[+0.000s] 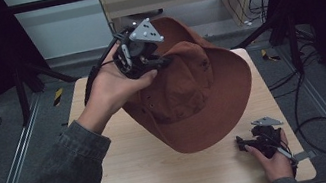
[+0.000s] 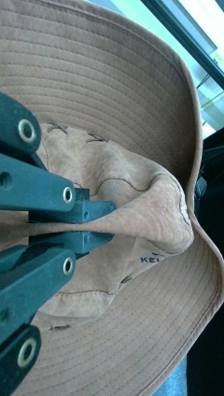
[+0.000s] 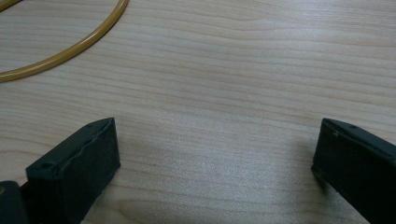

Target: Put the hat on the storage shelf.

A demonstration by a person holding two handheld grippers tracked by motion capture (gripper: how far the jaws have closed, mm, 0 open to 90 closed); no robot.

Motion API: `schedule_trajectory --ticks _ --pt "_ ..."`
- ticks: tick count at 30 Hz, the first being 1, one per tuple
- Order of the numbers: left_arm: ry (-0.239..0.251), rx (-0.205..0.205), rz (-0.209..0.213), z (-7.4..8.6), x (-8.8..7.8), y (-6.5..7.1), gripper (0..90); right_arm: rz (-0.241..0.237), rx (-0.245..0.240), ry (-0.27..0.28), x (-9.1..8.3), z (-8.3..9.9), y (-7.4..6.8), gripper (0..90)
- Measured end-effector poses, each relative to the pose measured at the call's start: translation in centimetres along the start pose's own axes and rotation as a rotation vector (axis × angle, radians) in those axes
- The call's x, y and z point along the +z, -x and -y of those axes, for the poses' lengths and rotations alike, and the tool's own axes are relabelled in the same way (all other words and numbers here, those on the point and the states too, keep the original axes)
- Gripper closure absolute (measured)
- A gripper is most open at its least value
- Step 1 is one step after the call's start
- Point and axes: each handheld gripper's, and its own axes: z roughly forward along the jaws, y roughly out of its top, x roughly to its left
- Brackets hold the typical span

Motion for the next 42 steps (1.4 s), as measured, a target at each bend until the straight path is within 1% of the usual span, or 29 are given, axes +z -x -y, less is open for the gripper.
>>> schedule_trajectory --ticks 5,9,14,25,28,31,34,37,38,39,42 --pt "0.001 0.007 0.011 -0.4 0.7 0.4 88.6 -0.004 0.0 -0.001 0.0 0.0 0.0 0.6" --pt "0.002 0.007 0.013 -0.8 1.0 0.5 88.6 -0.004 -0.001 -0.001 0.0 0.0 0.0 0.6" --pt "0.0 0.02 0.017 -1.4 1.5 0.8 88.6 -0.004 -0.001 -0.001 0.0 0.0 0.0 0.6" --pt "0.004 0.018 0.018 -2.0 2.1 0.6 88.6 -0.001 0.0 0.0 0.0 0.0 0.0 0.6" --pt "-0.001 0.016 0.019 -2.1 2.4 0.6 88.6 -0.001 0.0 0.0 0.0 0.0 0.0 0.6" --pt "-0.02 0.025 0.01 -2.4 2.7 0.6 88.6 -0.001 0.0 0.0 0.0 0.0 0.0 0.6" --pt "-0.023 0.019 0.009 -2.5 2.9 0.4 88.6 -0.001 0.0 0.0 0.0 0.0 0.0 0.6" --pt "-0.026 0.013 0.012 -2.7 3.8 0.2 88.6 -0.004 0.0 -0.001 0.0 0.0 0.0 0.6" --pt "-0.026 0.013 0.012 -2.7 3.8 0.2 88.6 -0.004 0.0 -0.001 0.0 0.0 0.0 0.6" --pt "-0.029 0.011 0.015 -2.7 4.4 0.1 88.6 -0.004 -0.001 -0.001 0.0 0.0 0.0 0.6" --pt "-0.03 0.009 0.021 -2.8 4.9 0.0 88.6 -0.004 -0.001 -0.001 0.0 0.0 0.0 0.6"
